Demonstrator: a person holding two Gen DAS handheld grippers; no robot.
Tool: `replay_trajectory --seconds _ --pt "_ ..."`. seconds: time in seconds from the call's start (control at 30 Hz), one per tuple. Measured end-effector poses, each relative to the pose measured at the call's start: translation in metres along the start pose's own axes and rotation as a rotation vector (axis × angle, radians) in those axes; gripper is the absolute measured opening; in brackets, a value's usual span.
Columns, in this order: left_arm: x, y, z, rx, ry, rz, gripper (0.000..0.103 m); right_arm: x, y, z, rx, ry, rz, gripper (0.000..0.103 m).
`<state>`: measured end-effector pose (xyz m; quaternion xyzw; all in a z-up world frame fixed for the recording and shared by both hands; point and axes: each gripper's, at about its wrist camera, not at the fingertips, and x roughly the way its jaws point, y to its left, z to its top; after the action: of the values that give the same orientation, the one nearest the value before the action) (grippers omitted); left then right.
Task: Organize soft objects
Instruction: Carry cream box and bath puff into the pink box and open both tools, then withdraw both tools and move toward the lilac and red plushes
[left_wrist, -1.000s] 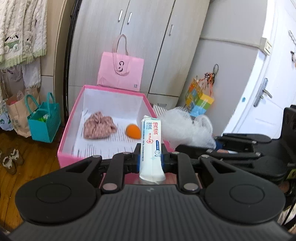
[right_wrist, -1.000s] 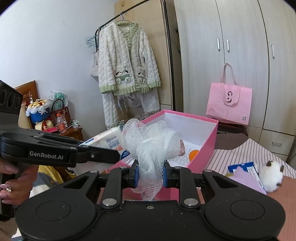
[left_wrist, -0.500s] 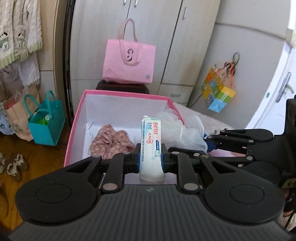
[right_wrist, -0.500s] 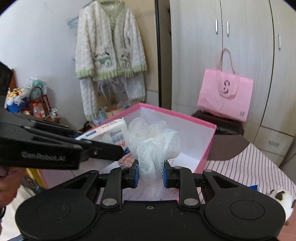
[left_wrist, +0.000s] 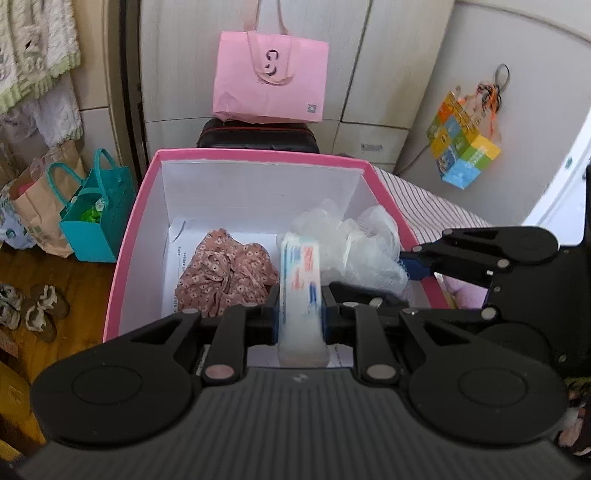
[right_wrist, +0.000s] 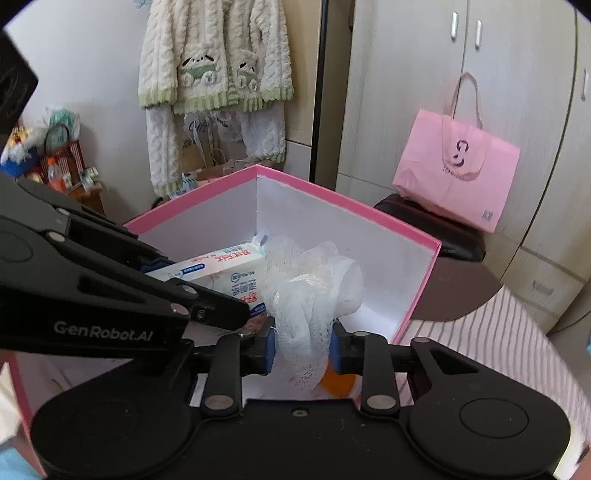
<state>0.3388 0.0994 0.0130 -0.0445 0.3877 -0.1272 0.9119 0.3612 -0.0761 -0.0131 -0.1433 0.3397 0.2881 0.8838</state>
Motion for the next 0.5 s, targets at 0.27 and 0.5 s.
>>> replay_trajectory --seconds 0.27,0.5 --pt "-0.046 -0.016 -0.007 0.111 -0.174 0.080 0.059 -0.020 0.017 -0.003 -0.118 -0.025 -0.029 0.073" --pt "-0.102 -0.034 -0.031 0.169 -0.239 0.052 0.063 -0.074 0.033 -0.016 -0.127 -0.107 -0.048 0.082"
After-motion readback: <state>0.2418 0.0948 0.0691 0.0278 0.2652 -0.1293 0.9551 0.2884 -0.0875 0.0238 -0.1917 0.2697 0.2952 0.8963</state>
